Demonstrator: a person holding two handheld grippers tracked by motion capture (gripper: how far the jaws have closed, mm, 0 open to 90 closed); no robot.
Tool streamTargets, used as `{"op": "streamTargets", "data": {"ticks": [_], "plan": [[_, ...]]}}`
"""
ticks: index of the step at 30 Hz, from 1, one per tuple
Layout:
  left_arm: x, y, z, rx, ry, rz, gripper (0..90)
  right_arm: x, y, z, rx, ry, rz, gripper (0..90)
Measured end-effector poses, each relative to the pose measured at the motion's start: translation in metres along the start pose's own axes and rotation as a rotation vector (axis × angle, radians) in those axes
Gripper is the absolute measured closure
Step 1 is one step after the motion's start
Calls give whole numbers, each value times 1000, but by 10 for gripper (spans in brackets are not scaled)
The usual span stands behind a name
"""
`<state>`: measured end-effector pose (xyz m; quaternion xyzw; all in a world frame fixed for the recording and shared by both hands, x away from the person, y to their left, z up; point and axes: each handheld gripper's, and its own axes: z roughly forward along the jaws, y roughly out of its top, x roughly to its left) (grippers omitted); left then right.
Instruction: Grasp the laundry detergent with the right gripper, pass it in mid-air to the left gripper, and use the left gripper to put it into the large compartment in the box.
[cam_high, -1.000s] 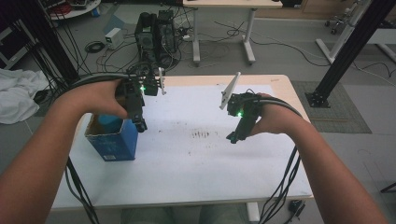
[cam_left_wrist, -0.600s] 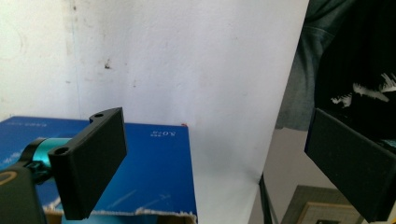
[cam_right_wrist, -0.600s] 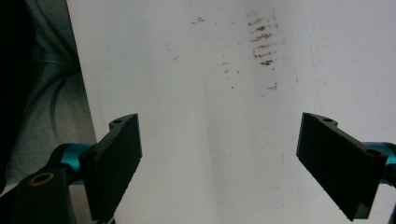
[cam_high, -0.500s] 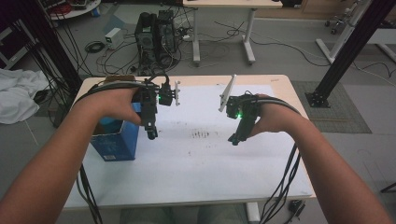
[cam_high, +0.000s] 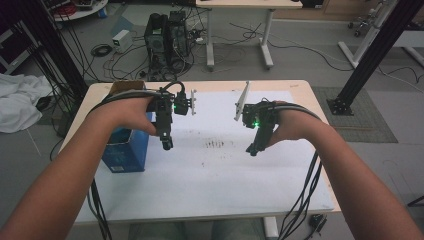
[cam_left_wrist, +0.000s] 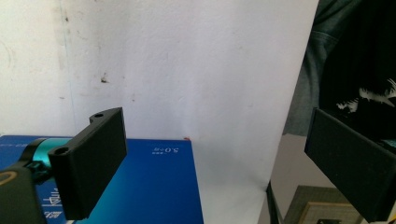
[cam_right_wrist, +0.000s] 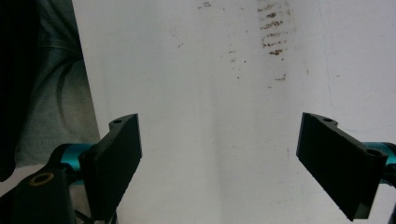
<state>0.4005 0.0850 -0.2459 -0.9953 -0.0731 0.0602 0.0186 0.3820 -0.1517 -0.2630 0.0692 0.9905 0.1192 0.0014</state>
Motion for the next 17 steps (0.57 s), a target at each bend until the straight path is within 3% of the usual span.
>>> {"op": "streamTargets", "data": {"ticks": [2,10,11,13,17], "plan": [[0,0,1,1,-2,3,58,-2,1,-1,22,-7,-19,133],[-1,1,0,-1,-2,8,57,0,-1,-1,6,-9,9,133],[-1,1,0,-2,3,7,57,-1,-2,-2,9,-8,-8,133],[0,1,-2,4,-6,10,58,0,-3,-1,1,-13,12,133],[-1,0,-1,-7,1,4,58,-1,-5,-2,10,-16,3,133]]}}
